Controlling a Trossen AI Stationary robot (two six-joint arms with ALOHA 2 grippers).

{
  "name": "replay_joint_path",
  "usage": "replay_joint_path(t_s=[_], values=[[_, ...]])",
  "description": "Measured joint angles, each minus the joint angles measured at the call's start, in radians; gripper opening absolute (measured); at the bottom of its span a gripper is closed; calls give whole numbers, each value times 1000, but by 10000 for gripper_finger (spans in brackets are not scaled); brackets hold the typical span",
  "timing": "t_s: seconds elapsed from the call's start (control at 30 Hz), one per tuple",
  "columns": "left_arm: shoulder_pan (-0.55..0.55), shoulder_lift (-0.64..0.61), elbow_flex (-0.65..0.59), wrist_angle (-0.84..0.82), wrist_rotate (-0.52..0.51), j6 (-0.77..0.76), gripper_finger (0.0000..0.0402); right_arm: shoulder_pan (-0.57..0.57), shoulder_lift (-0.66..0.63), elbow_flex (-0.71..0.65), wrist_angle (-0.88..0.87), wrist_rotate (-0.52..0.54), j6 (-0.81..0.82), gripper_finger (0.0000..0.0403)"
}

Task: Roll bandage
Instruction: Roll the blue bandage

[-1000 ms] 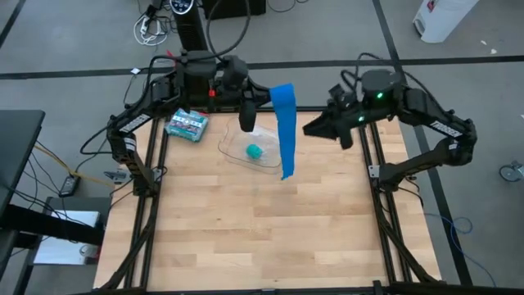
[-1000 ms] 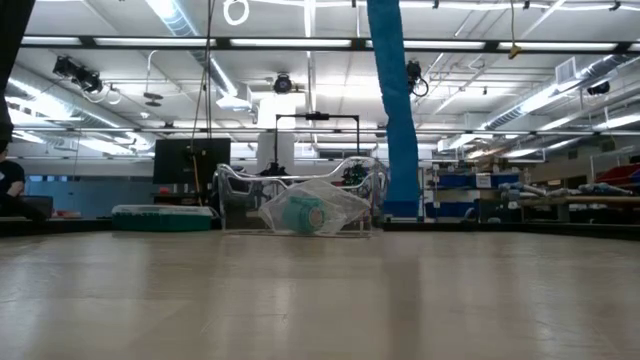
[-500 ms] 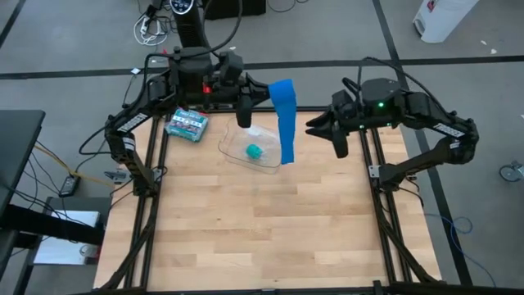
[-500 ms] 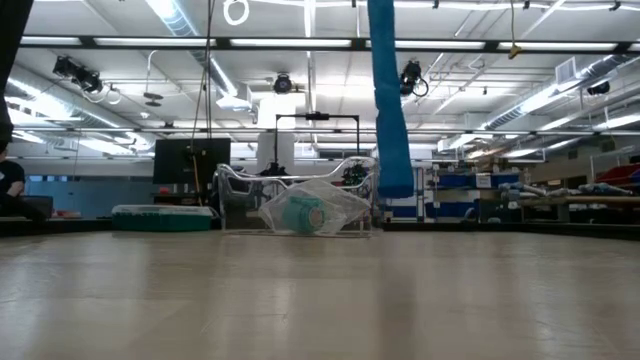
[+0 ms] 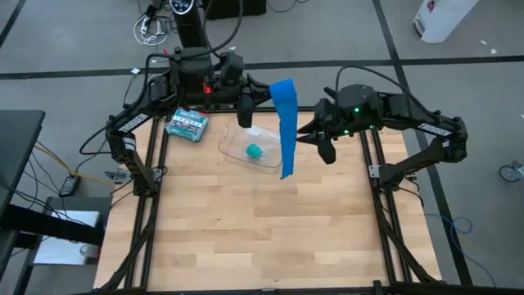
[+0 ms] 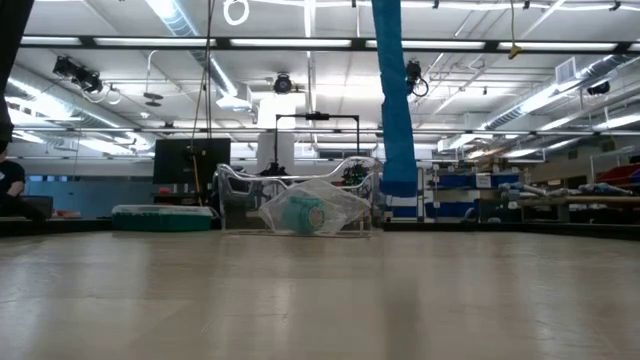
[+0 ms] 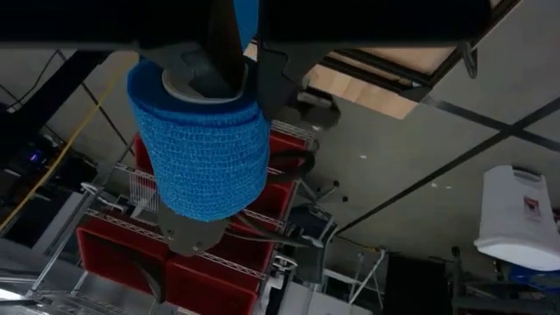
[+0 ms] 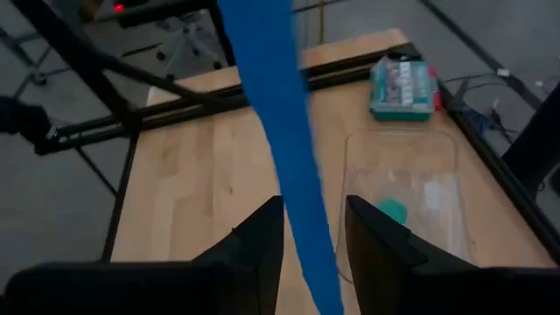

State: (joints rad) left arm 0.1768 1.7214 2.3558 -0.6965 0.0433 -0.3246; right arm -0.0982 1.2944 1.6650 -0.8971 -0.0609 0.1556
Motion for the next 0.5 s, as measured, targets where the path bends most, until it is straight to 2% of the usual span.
replay_joint_path(t_s=[0.33,0.5], values=[[0,0,0,32,7,-5,25,5,62,-1,15,-11,-14,109],[0,0,0,35,22,-22,25,4,62,-1,22,-21,-48,85]])
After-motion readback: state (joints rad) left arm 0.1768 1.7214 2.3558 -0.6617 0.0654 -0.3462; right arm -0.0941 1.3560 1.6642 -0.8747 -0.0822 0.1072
